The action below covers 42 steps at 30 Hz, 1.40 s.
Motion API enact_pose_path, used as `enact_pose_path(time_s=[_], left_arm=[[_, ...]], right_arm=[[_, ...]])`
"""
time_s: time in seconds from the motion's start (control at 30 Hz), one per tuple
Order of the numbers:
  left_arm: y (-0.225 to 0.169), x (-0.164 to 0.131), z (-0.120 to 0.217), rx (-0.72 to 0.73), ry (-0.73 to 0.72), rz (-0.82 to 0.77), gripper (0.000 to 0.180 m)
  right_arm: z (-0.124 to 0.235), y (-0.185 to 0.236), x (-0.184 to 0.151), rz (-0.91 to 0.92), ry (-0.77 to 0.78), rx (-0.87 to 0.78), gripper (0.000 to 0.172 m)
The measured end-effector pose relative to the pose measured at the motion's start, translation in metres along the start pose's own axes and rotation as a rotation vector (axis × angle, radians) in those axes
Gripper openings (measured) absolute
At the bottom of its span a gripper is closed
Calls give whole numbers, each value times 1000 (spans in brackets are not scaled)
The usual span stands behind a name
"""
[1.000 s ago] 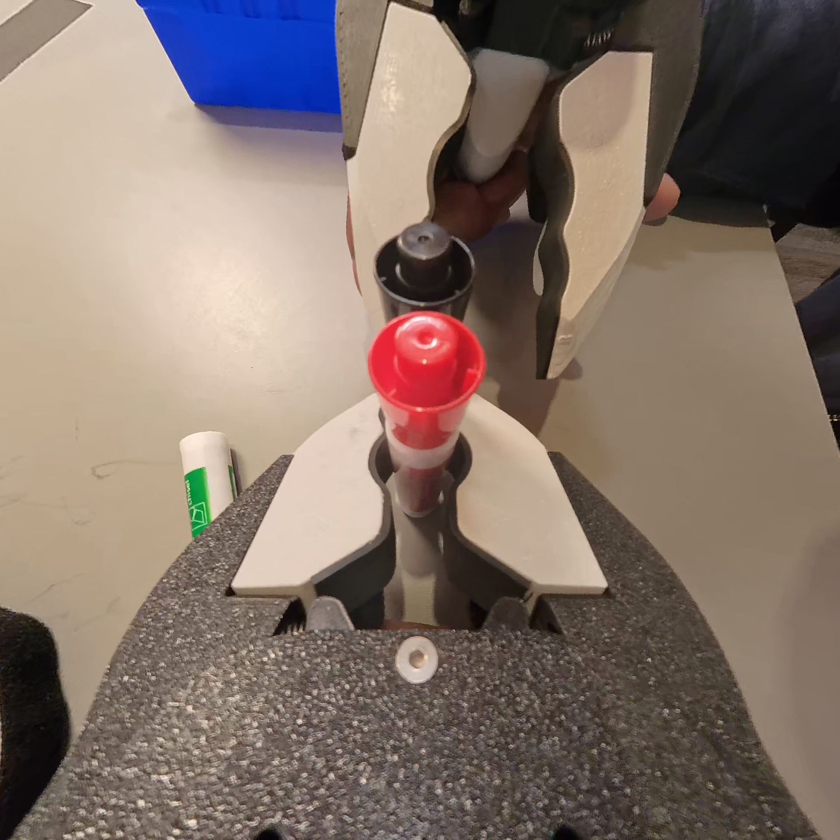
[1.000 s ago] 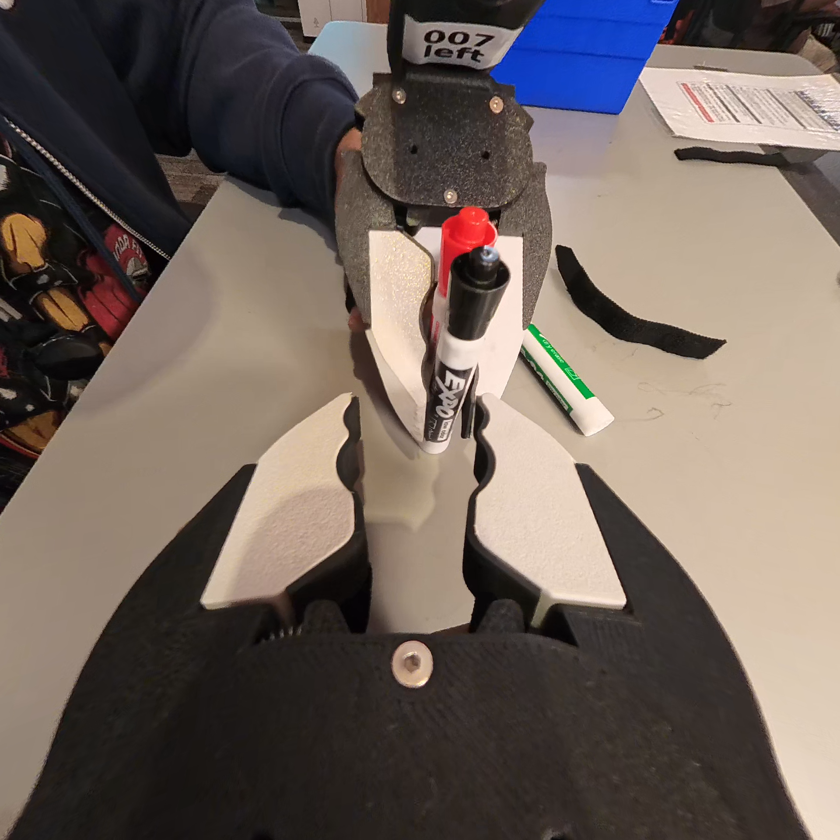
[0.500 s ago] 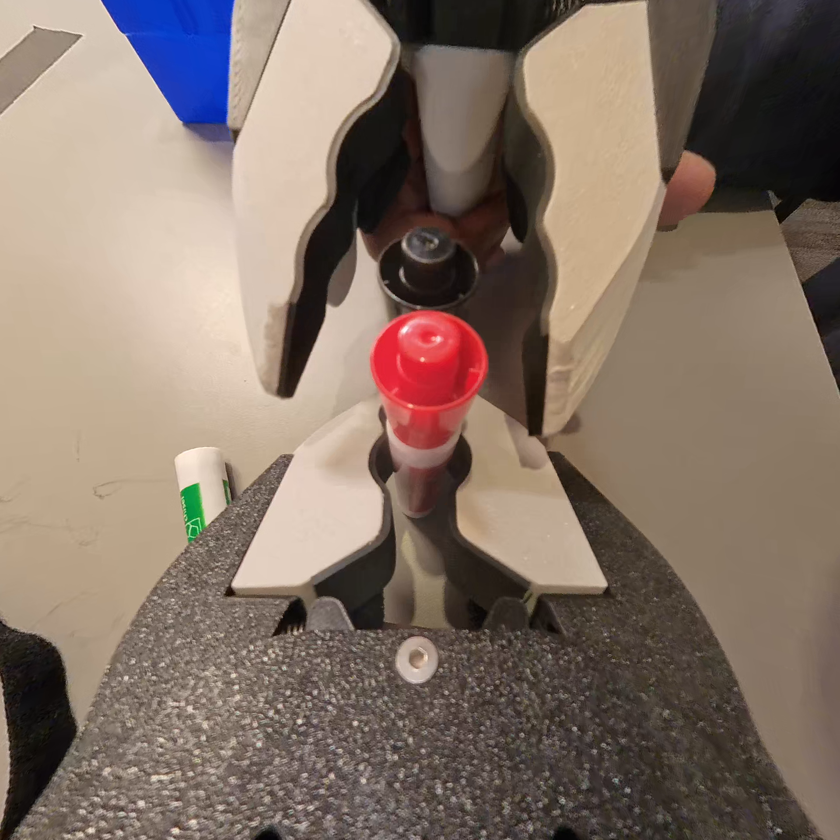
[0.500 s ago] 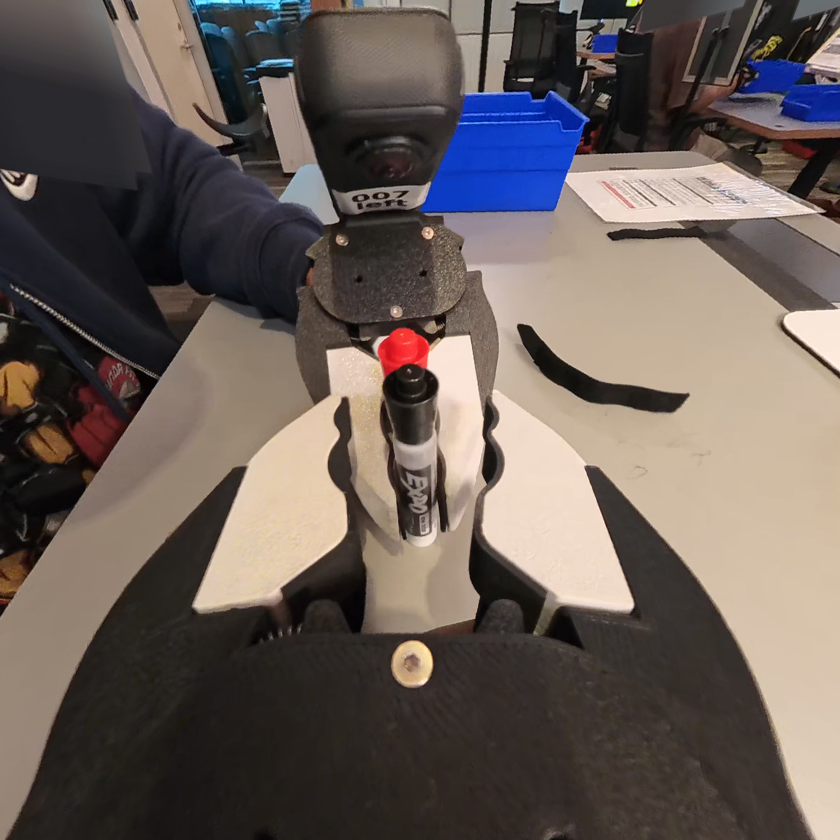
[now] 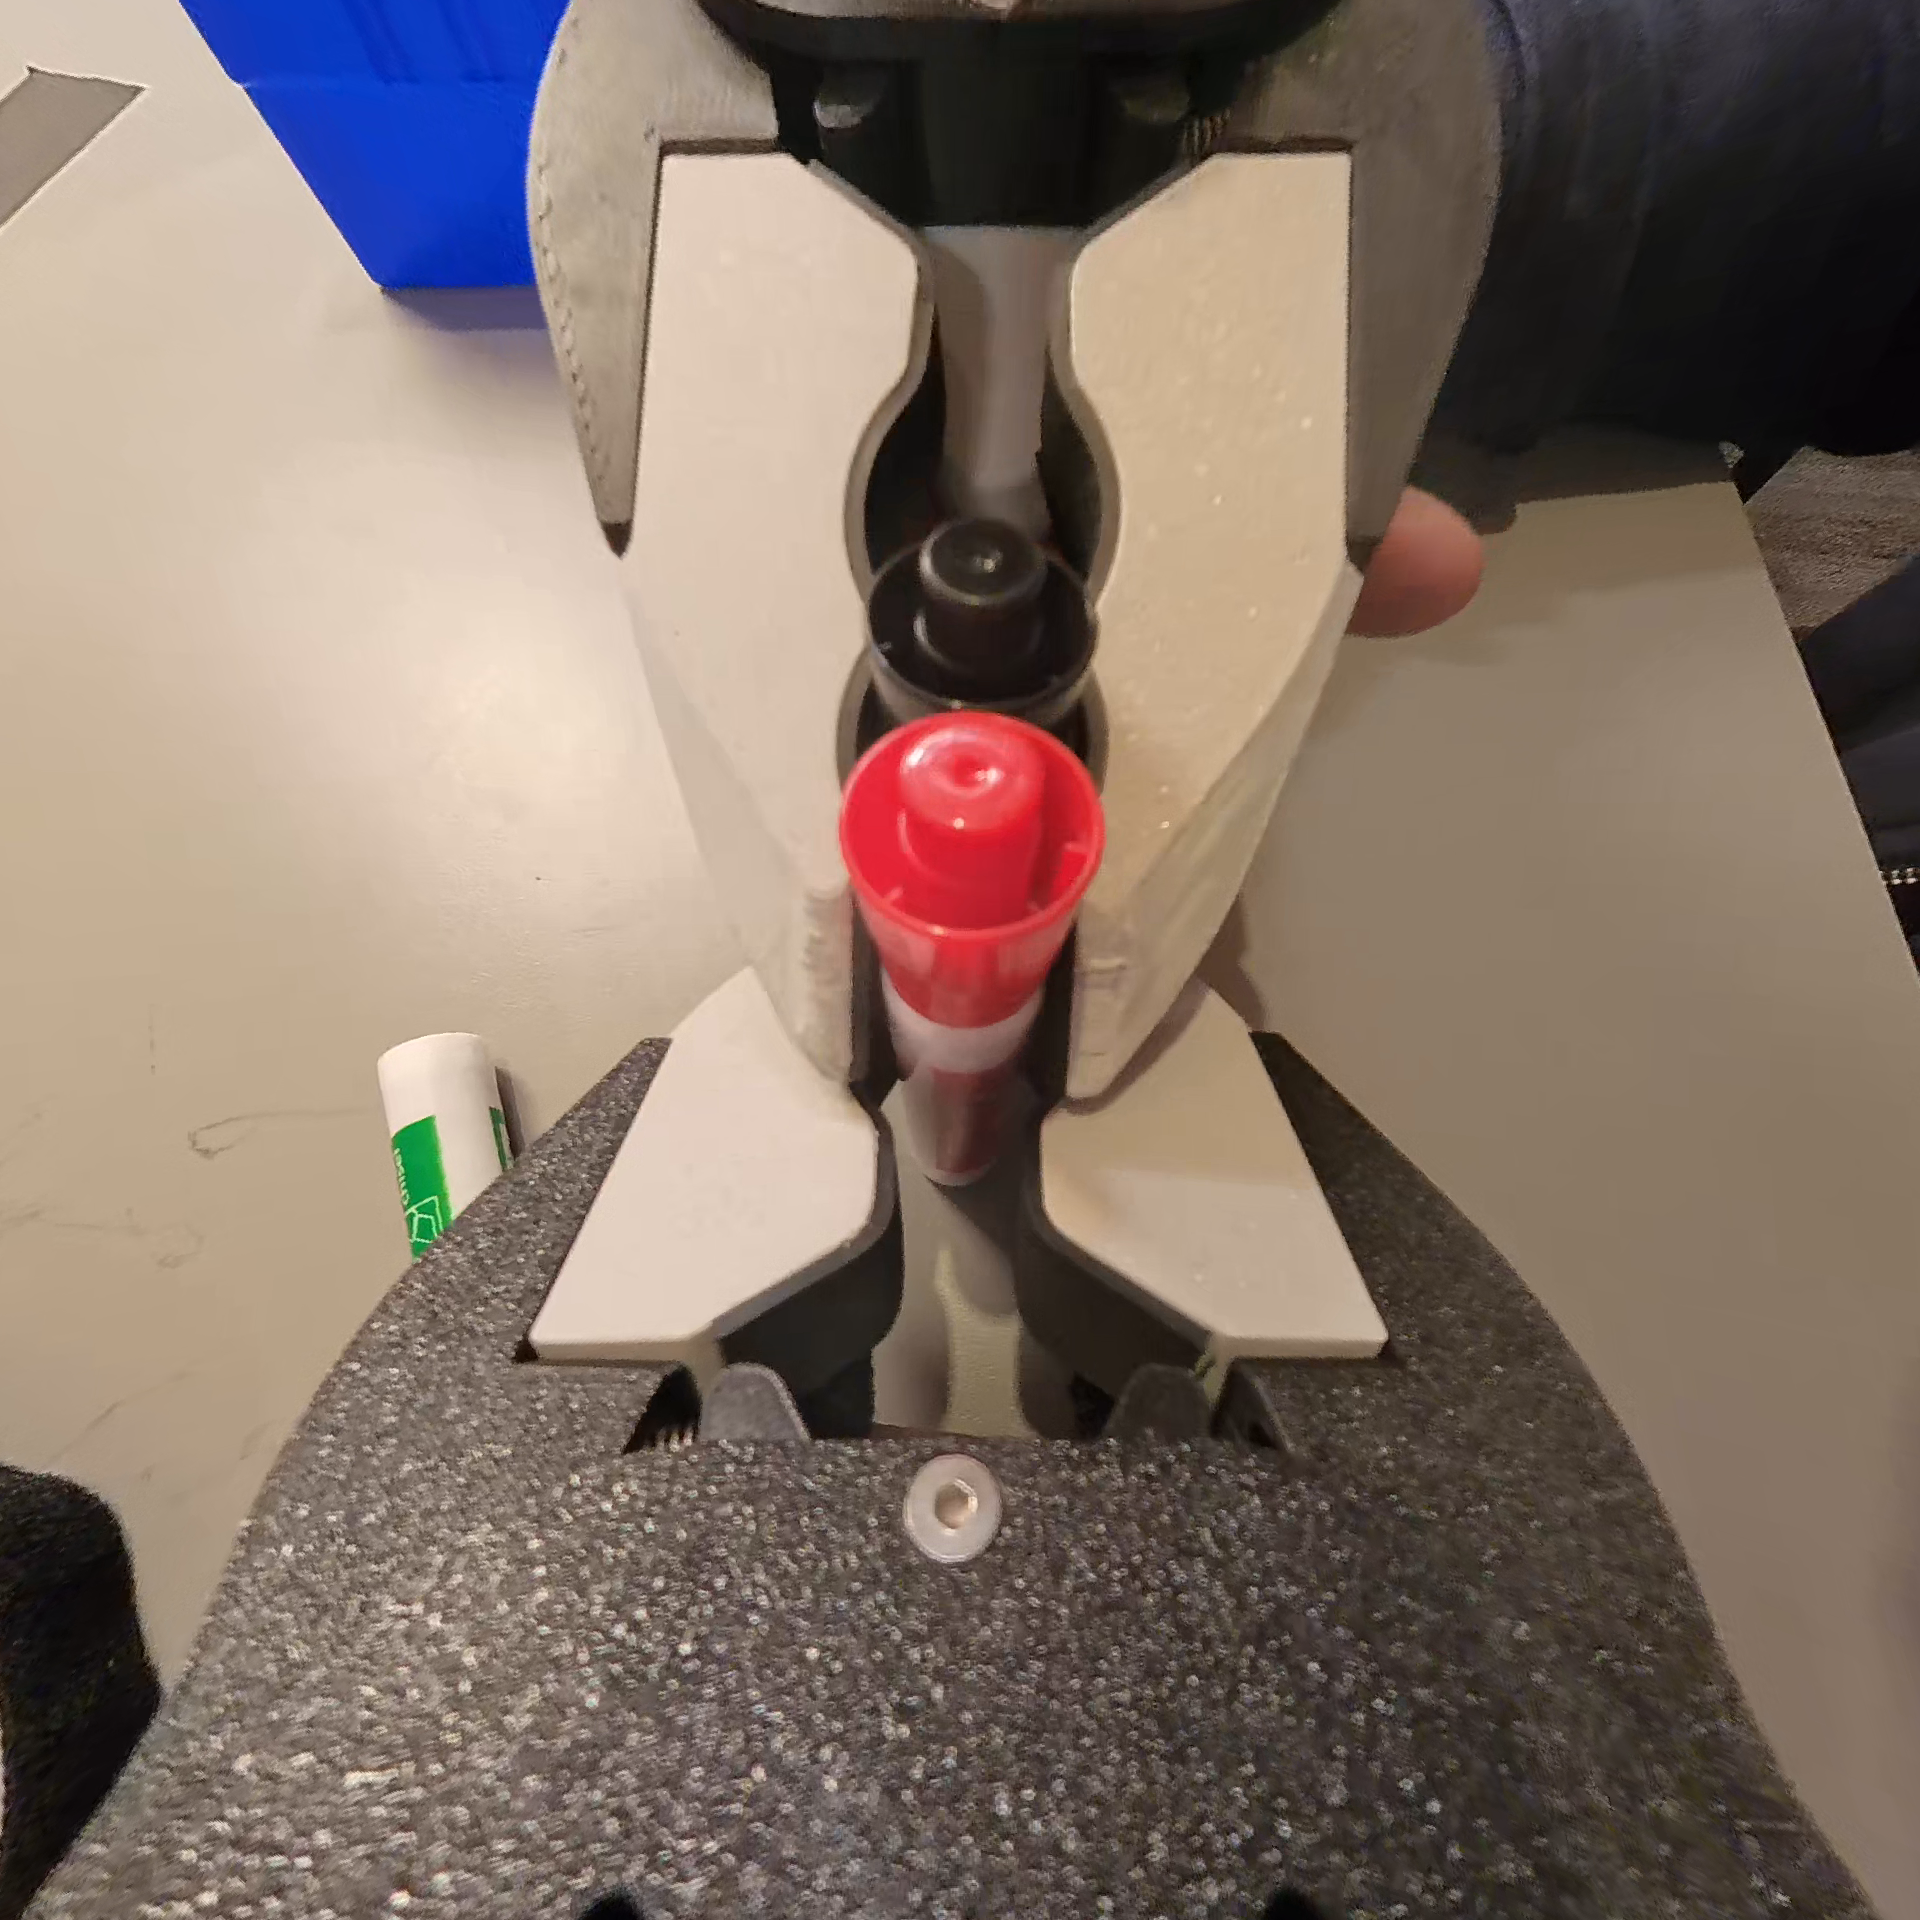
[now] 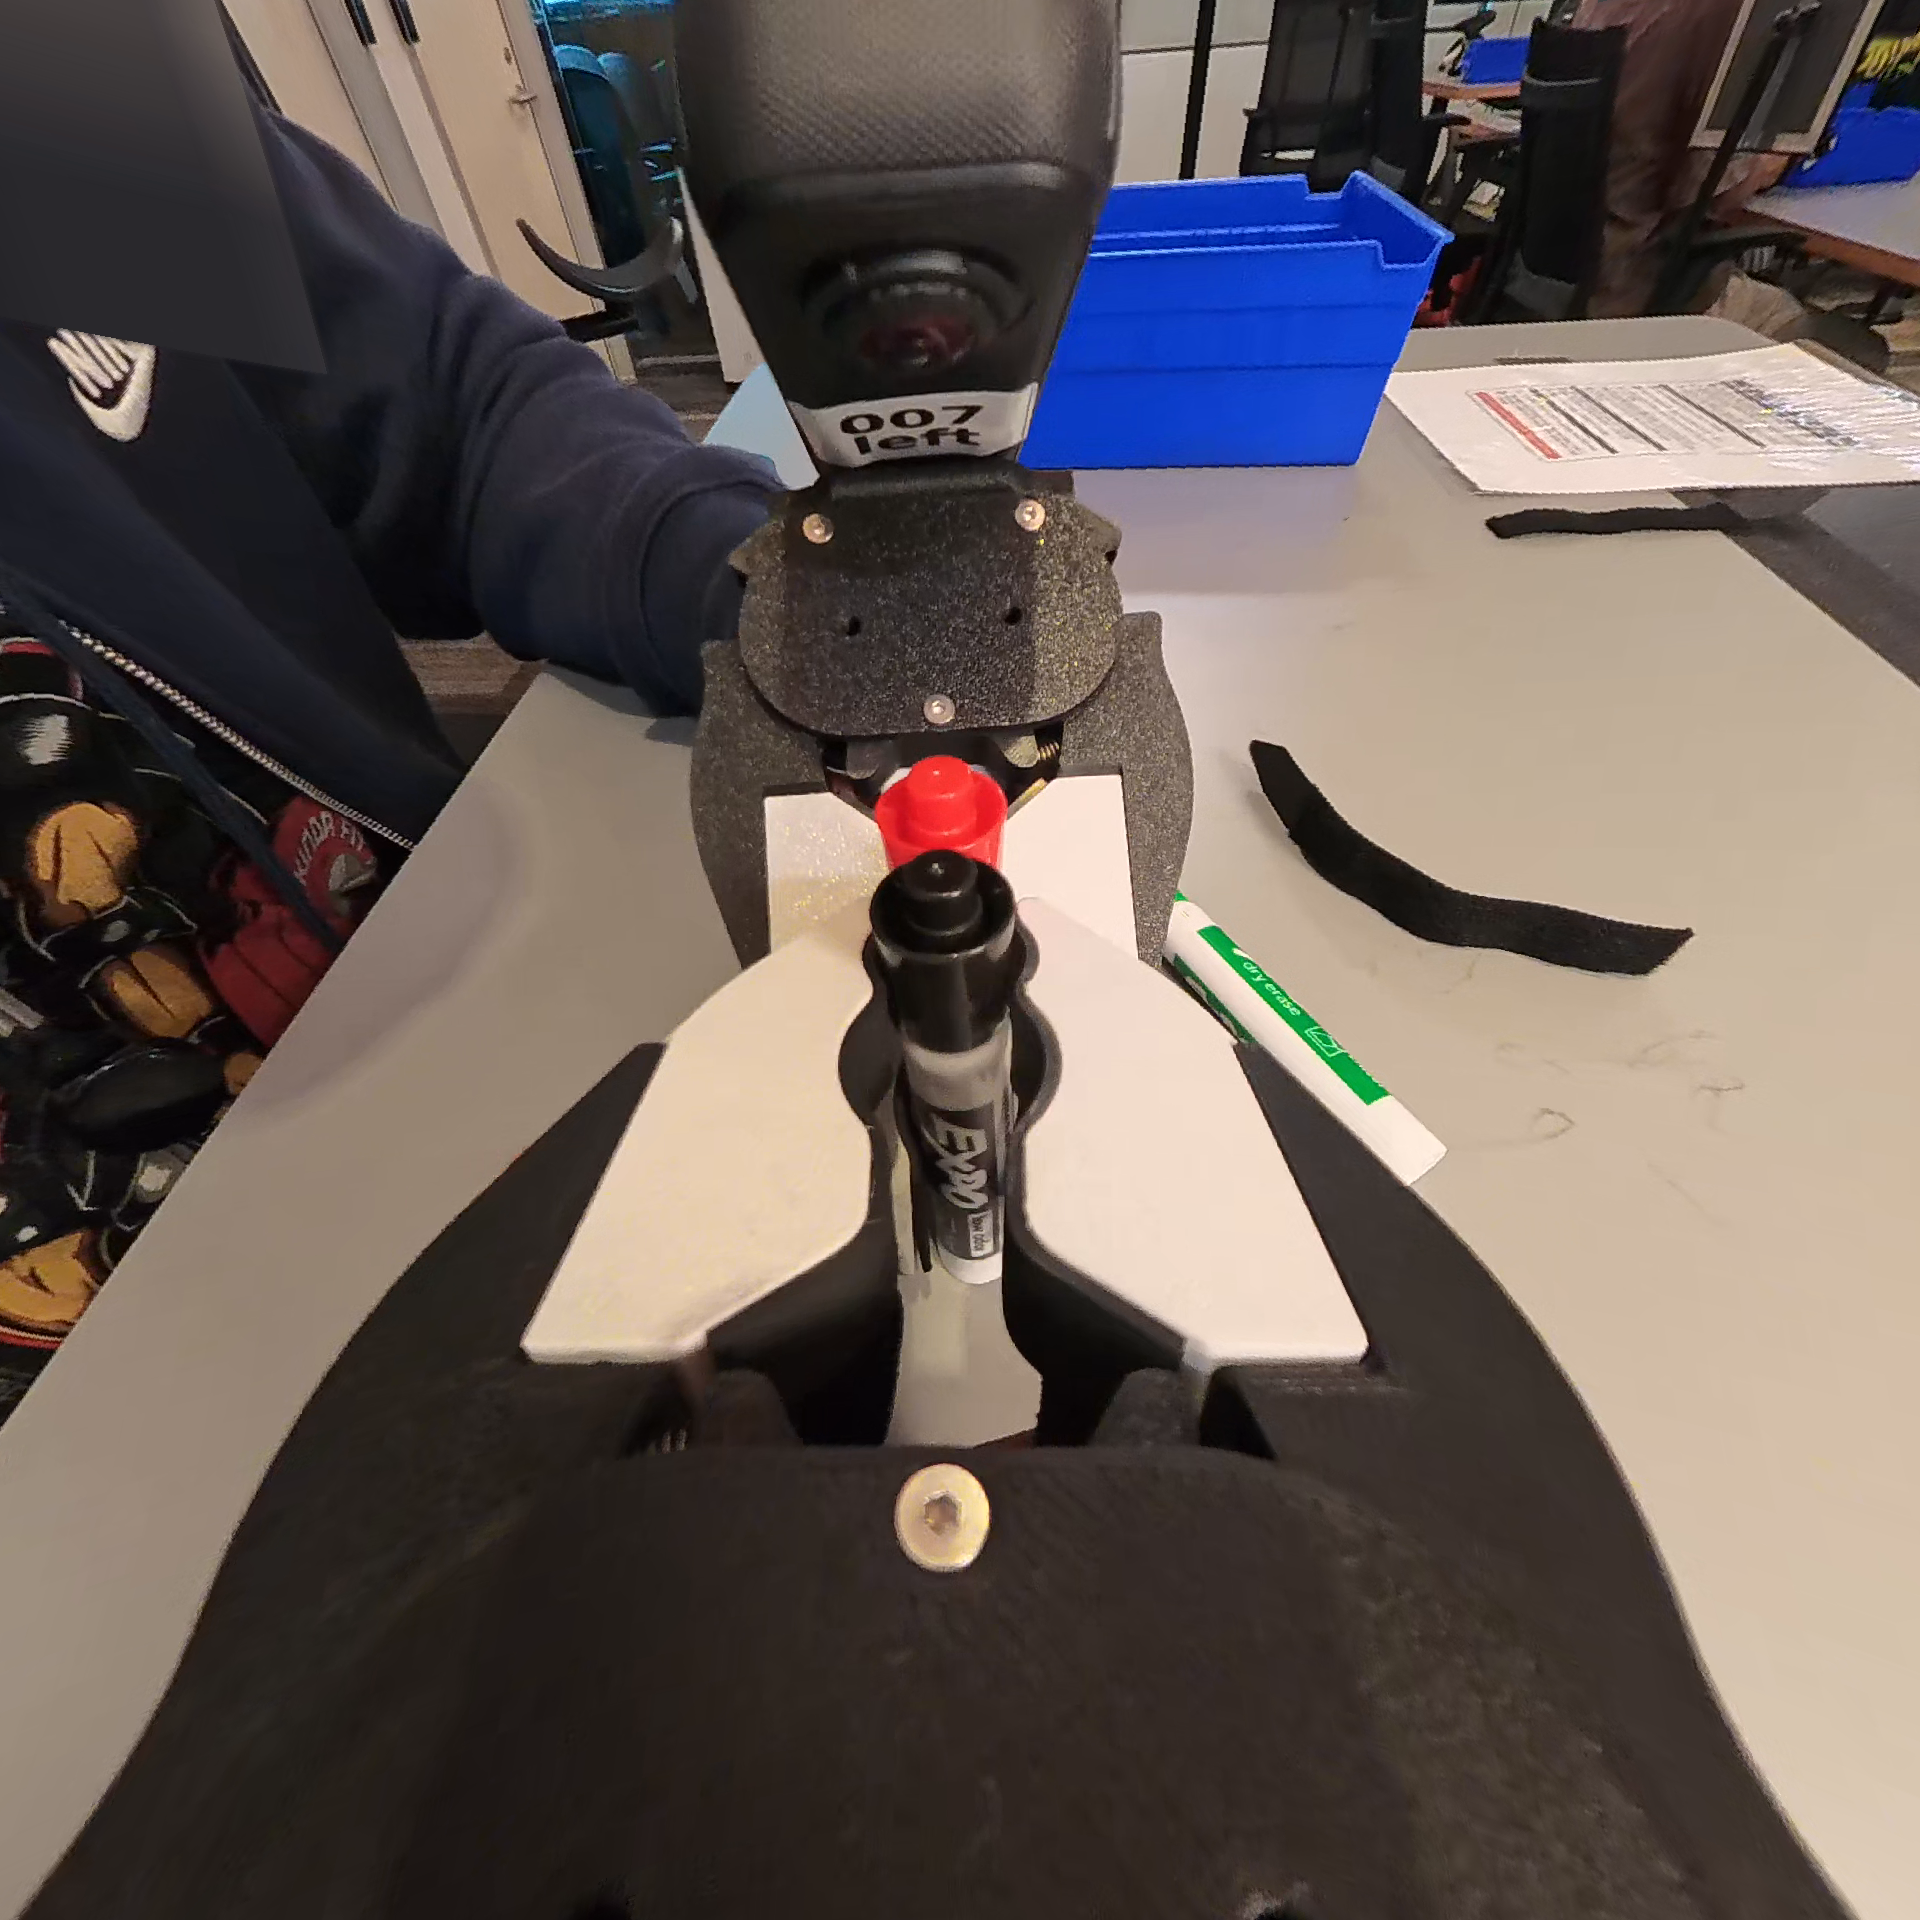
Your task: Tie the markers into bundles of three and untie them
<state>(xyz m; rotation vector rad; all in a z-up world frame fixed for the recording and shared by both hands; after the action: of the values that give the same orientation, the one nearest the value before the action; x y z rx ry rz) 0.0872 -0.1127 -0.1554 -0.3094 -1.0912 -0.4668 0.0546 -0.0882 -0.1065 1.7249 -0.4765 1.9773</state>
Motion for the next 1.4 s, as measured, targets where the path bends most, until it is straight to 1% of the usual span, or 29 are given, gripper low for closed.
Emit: enact_pose_path(time_s=[0.47,0.67,0.87,0.97,1.17,1.23,1.4], left_arm=[[3,1,4,16,-19,2,20],[1,1,4,-14,-18,77,21],[-3,-3,8,-53,53,190,21],[-3,-1,10,-71,48,233,22],[-4,-2,8,-78,25,228,22],[-9,-3,7,-112,36,265,20],[-9,-7,8,-137,44,378,20]], right_arm=[[8,-2,1,-7,-8,-17,17],[10,-3,0,-33,-8,-11,17],[12,-2,-3,-68,-5,14,17],[13,-3,-1,-90,-19,20,17],[15,-3,-3,-124,-13,29,17],[15,-4,-5,-151,-11,26,20],[14,-12,-9,-185,0,-21,27]])
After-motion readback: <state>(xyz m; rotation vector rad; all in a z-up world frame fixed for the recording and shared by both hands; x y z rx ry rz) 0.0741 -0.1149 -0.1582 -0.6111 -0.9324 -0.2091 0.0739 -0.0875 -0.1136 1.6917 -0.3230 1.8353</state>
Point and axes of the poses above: each gripper's, where its closed fingertips meet, z back along the fingers, x out of its top, y = z × x across the jaws, the point moved 1 cm from there along z, back along the fingers, and after that the axes turned 8 degrees about -y, right-handed, at the moved point
